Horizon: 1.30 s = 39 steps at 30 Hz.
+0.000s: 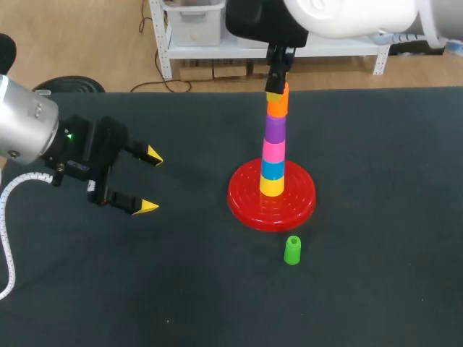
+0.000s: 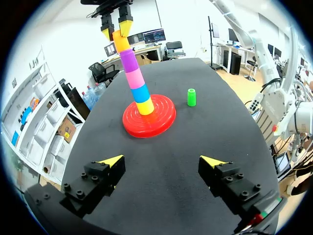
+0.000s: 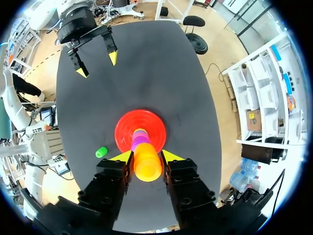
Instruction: Pick up and stack the cylinders on the red base in this order: pink,purple,orange,green
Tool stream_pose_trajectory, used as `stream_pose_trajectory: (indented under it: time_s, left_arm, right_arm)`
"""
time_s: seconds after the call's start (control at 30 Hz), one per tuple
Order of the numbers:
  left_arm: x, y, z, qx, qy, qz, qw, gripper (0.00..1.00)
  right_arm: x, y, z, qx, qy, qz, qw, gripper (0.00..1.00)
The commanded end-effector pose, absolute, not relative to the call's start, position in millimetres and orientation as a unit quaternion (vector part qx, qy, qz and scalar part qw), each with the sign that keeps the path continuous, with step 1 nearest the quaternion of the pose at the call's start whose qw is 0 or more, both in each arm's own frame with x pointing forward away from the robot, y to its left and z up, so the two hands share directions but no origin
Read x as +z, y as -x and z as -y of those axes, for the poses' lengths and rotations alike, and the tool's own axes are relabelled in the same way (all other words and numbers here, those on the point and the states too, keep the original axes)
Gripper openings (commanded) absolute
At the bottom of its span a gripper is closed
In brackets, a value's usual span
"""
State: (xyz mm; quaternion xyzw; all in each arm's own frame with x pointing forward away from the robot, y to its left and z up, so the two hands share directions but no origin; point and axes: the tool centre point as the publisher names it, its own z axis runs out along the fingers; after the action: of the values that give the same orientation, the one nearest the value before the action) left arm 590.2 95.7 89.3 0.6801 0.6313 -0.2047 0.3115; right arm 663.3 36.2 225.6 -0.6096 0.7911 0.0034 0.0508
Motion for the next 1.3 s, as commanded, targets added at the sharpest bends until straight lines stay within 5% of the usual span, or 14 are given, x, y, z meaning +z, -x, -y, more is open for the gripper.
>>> stream_pose_trajectory:
  time_s: [0.03,1.3]
  left_arm:
    - [88.4,-591.1,-96.3,-0.205,-0.681,-0.63,0.312,1.0]
    - [88.4,-591.1,-96.3,-0.205,-0.681,-0.63,0.312,1.0]
  right_arm:
    - [224.8,-658.8,-34.7,0.002,0.61,-0.791,0.056,0.0]
    - [206.4,-668.6,-33.0,0.021,0.606,-0.794,0.037,0.0]
